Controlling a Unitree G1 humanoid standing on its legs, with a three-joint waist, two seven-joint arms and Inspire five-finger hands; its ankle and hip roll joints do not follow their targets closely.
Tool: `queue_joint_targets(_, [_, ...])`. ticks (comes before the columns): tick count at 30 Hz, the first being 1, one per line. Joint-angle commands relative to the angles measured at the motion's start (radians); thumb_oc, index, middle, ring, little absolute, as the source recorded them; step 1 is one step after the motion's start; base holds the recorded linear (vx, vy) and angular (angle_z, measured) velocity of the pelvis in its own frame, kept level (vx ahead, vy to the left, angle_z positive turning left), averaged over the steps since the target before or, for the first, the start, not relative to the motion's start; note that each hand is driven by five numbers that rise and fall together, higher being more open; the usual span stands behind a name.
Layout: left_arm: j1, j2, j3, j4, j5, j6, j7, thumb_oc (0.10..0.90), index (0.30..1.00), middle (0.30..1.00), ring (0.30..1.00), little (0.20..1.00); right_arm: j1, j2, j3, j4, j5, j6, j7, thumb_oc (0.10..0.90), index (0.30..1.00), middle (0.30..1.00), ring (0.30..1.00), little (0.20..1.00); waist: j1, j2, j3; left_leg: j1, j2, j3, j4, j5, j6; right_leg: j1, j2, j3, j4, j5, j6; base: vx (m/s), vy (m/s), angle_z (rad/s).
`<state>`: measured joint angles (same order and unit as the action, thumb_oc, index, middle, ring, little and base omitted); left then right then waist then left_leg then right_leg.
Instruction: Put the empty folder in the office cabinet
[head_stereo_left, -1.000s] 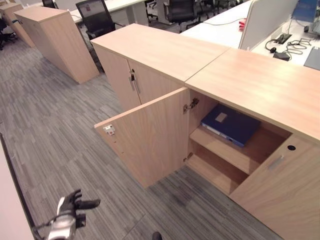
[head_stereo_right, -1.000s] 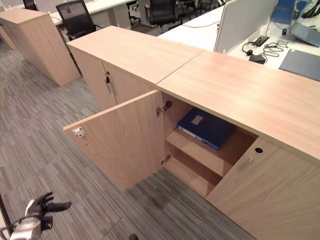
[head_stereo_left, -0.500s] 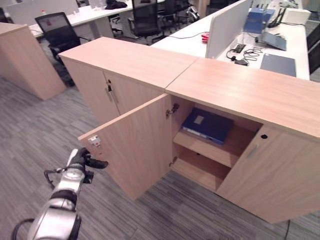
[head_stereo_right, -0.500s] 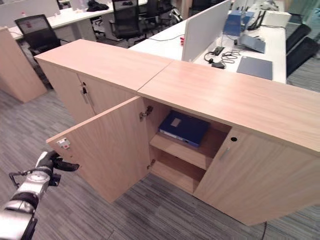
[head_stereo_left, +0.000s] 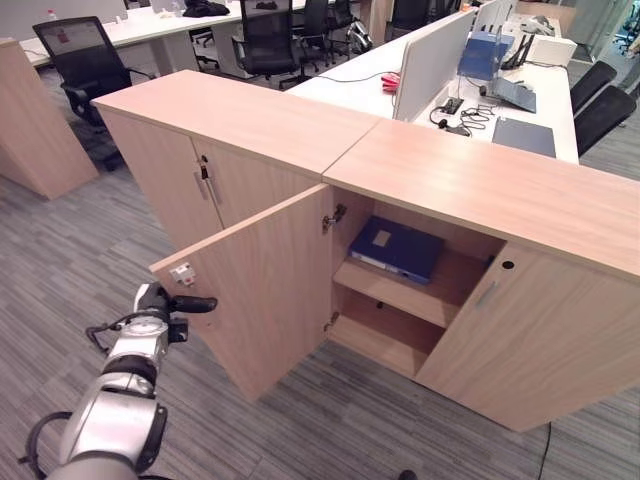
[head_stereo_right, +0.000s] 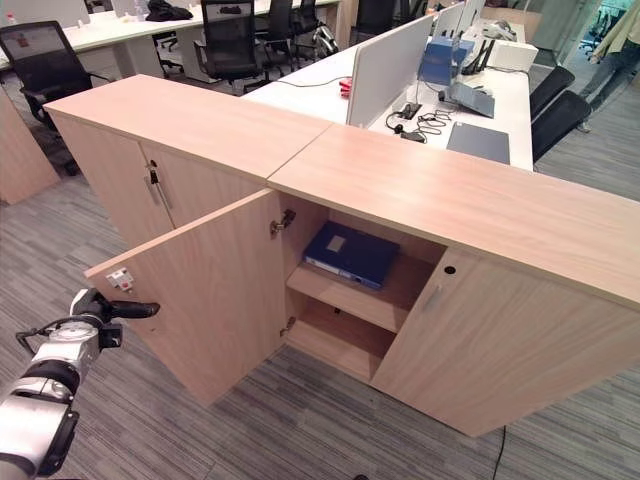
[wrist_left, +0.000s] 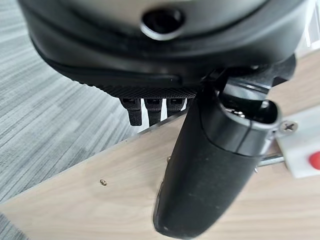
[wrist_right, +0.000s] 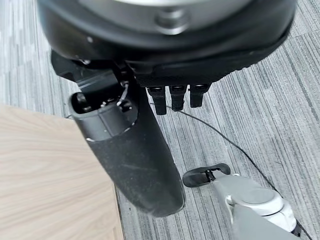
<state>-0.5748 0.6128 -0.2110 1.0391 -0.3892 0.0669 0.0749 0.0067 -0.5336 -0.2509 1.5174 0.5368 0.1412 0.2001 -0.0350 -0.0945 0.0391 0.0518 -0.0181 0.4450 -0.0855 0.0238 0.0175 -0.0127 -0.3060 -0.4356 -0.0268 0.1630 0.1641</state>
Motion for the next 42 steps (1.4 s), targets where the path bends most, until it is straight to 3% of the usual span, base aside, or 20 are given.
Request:
queue_joint_targets(1, [-0.123, -0.225, -0.084, -0.269, 0.015, -0.144, -0.103, 0.8, 0.9, 0.9, 0.9, 0.9, -0.096, -0.121, -0.005, 0.071, 0.066, -0.029, -0.011, 0.8, 0.9, 0.9, 0.9, 0.9, -0.012, 0.056, -0.05, 0.06, 0.001, -0.108, -0.002, -0.124, 0.001, 0.036, 0.012, -0.082, -0.021, 0.054, 0.098, -0.05, -0.023, 0.28])
queue_joint_targets(4, [0.057, -0.287, -0.15, -0.569, -0.022, -0.136, -0.22, 0.8, 0.9, 0.9, 0.9, 0.9, -0.128, -0.142, -0.022, 0.069, 0.073, -0.036, -0.005, 0.8, 0.9, 0.9, 0.9, 0.9, 0.008, 0.05, -0.042, 0.051, -0.002, -0.127, -0.002, -0.126, 0.005, 0.043, 0.003, -0.108, -0.018, 0.049, 0.098, -0.06, -0.022, 0.19])
queue_joint_targets(5, [0.118, -0.299, -0.226, -0.708, -0.054, -0.128, -0.248, 0.8, 0.9, 0.9, 0.9, 0.9, -0.202, -0.032, 0.061, 0.051, 0.108, -0.098, -0.077, 0.8, 0.9, 0.9, 0.9, 0.9, 0.026, 0.056, -0.041, 0.052, -0.004, -0.136, -0.002, -0.129, 0.008, 0.047, -0.001, -0.109, -0.012, 0.05, 0.098, -0.04, -0.011, 0.21])
queue_joint_targets(6, [0.157, -0.303, -0.241, -0.78, -0.1, -0.114, -0.286, 0.8, 0.9, 0.9, 0.9, 0.9, -0.229, 0.019, 0.085, 0.011, 0.119, -0.077, -0.07, 0.8, 0.9, 0.9, 0.9, 0.9, 0.024, 0.049, -0.04, 0.048, -0.008, -0.14, -0.002, -0.126, 0.009, 0.045, -0.008, -0.107, -0.006, 0.053, 0.098, -0.03, -0.014, 0.15])
queue_joint_targets(8, [0.274, -0.266, -0.326, -0.94, -0.163, -0.053, -0.43, 0.8, 0.9, 0.9, 0.9, 0.9, -0.194, 0.004, 0.107, 0.006, 0.039, -0.067, -0.011, 0.8, 0.9, 0.9, 0.9, 0.9, 0.01, 0.052, -0.025, 0.036, -0.007, -0.147, -0.002, -0.125, 0.008, 0.037, -0.017, -0.105, 0.009, 0.055, 0.098, -0.05, -0.024, 0.26])
queue_joint_targets(10, [0.282, -0.262, -0.326, -0.949, -0.164, -0.049, -0.43, 0.8, 0.9, 0.9, 0.9, 0.9, -0.19, 0.005, 0.106, 0.008, 0.037, -0.068, -0.008, 0.8, 0.9, 0.9, 0.9, 0.9, 0.01, 0.05, -0.03, 0.035, -0.007, -0.148, -0.002, -0.125, 0.008, 0.036, -0.017, -0.106, 0.01, 0.055, 0.098, -0.02, -0.025, 0.21])
queue_joint_targets(11, [0.299, -0.225, -0.406, -1.017, -0.174, -0.016, -0.516, 0.8, 0.9, 0.9, 0.9, 0.9, -0.191, -0.006, 0.121, 0.021, -0.005, -0.065, 0.012, 0.8, 0.9, 0.9, 0.9, 0.9, 0.005, 0.053, -0.025, 0.028, -0.004, -0.157, -0.002, -0.124, 0.005, 0.034, -0.017, -0.108, 0.012, 0.047, 0.096, -0.01, -0.059, 0.02])
queue_joint_targets(14, [0.303, -0.184, -0.493, -1.08, -0.241, 0.019, -0.575, 0.8, 0.9, 0.9, 0.9, 0.9, -0.194, 0.006, 0.182, -0.004, -0.053, -0.074, 0.035, 0.8, 0.9, 0.9, 0.9, 0.9, 0.0, 0.054, -0.013, 0.018, 0.002, -0.167, -0.002, -0.112, -0.004, 0.037, -0.01, -0.119, 0.014, 0.024, 0.09, -0.01, -0.092, 0.01])
queue_joint_targets(22, [0.287, -0.098, -0.543, -1.158, -0.271, 0.009, -0.614, 0.8, 0.9, 0.9, 0.9, 0.9, -0.2, 0.04, 0.287, -0.059, -0.095, -0.1, 0.069, 0.8, 0.9, 0.9, 0.9, 0.9, -0.009, 0.048, -0.018, 0.0, 0.037, -0.152, -0.002, -0.085, -0.034, 0.043, 0.042, -0.12, -0.032, -0.014, 0.066, 0.0, -0.1, -0.15])
queue_joint_targets(28, [0.326, -0.113, -0.511, -1.136, -0.296, 0.001, -0.584, 0.8, 0.9, 0.9, 0.9, 0.9, -0.166, 0.098, 0.336, -0.075, -0.1, -0.105, 0.07, 0.8, 0.9, 0.9, 0.9, 0.9, -0.022, 0.045, -0.027, -0.008, 0.08, -0.133, -0.002, -0.064, -0.062, 0.036, 0.093, -0.093, -0.054, -0.051, 0.034, 0.0, -0.169, -0.14])
queue_joint_targets(33, [0.402, -0.147, -0.427, -1.07, -0.321, 0.006, -0.527, 0.8, 0.9, 0.9, 0.9, 0.9, -0.126, 0.118, 0.336, -0.068, -0.103, -0.103, 0.056, 0.8, 0.9, 0.9, 0.9, 0.9, -0.034, 0.047, -0.026, -0.01, 0.132, -0.119, -0.002, -0.036, -0.091, 0.032, 0.144, -0.059, -0.058, -0.099, 0.001, 0.01, -0.19, -0.11])
queue_joint_targets(38, [0.466, -0.154, -0.324, -1.059, -0.231, -0.023, -0.472, 0.8, 0.9, 0.9, 0.9, 0.9, -0.097, 0.148, 0.323, -0.068, -0.078, -0.103, 0.042, 0.8, 0.9, 0.9, 0.9, 0.9, -0.038, 0.049, -0.028, 0.004, 0.177, -0.113, -0.002, -0.014, -0.118, 0.041, 0.191, -0.038, -0.055, -0.134, -0.032, 0.03, -0.2, -0.13])
queue_joint_targets(42, [0.535, -0.191, -0.242, -1.004, -0.109, -0.05, -0.417, 0.8, 0.9, 0.9, 0.9, 0.9, -0.081, 0.176, 0.32, -0.081, -0.044, -0.101, 0.037, 0.8, 0.9, 0.9, 0.9, 0.9, -0.033, 0.035, -0.031, 0.03, 0.218, -0.102, -0.001, 0.003, -0.136, 0.049, 0.229, -0.015, -0.033, -0.175, -0.062, 0.05, -0.205, -0.07])
